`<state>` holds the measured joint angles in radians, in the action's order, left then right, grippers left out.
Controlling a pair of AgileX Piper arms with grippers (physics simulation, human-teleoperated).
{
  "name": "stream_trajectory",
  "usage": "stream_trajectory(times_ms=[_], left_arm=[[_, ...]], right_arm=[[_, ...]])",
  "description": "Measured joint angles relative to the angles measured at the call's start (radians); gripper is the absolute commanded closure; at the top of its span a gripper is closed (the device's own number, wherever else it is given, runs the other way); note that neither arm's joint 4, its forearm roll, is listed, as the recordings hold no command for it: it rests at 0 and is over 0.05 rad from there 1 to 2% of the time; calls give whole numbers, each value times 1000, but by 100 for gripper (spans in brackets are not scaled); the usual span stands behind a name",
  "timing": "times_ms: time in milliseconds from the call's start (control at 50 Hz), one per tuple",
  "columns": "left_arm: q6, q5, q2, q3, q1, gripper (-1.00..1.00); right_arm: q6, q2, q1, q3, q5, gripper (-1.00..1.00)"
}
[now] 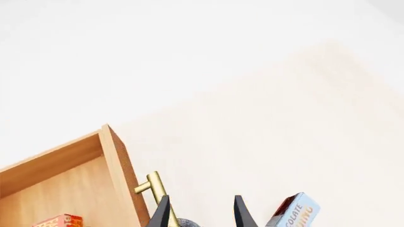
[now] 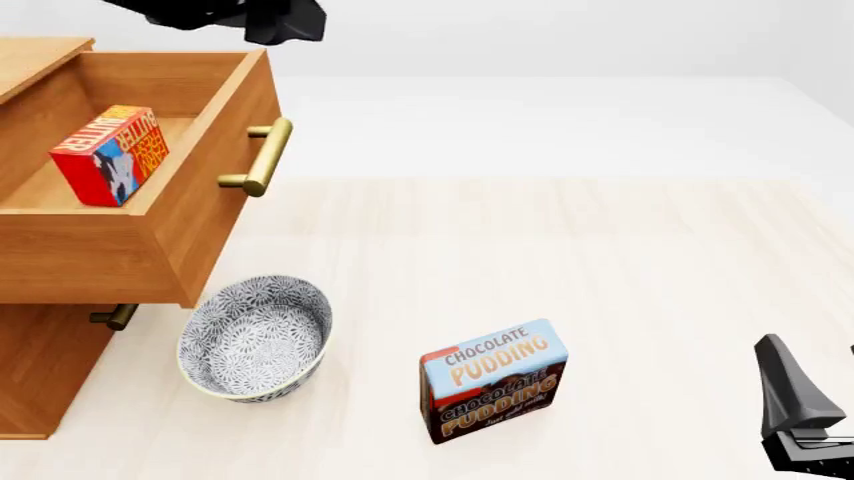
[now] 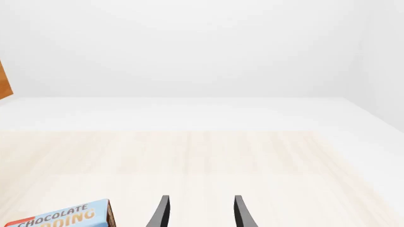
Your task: Put the butter at the back in the top drawer of the cabinet and close it.
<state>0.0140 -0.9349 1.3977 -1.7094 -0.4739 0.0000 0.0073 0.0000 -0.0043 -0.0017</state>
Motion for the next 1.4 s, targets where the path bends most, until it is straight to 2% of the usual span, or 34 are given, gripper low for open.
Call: stream_trajectory(times_ms=[240, 560, 1400], left_arm=[[28, 77, 60, 45, -96, -100], [53, 145, 121, 87, -158, -100], [79, 231, 189, 187, -128, -100]], right_arm=[[0, 0, 0, 0, 0, -100], [0, 0, 0, 0, 0, -100], [0, 0, 0, 0, 0, -100]])
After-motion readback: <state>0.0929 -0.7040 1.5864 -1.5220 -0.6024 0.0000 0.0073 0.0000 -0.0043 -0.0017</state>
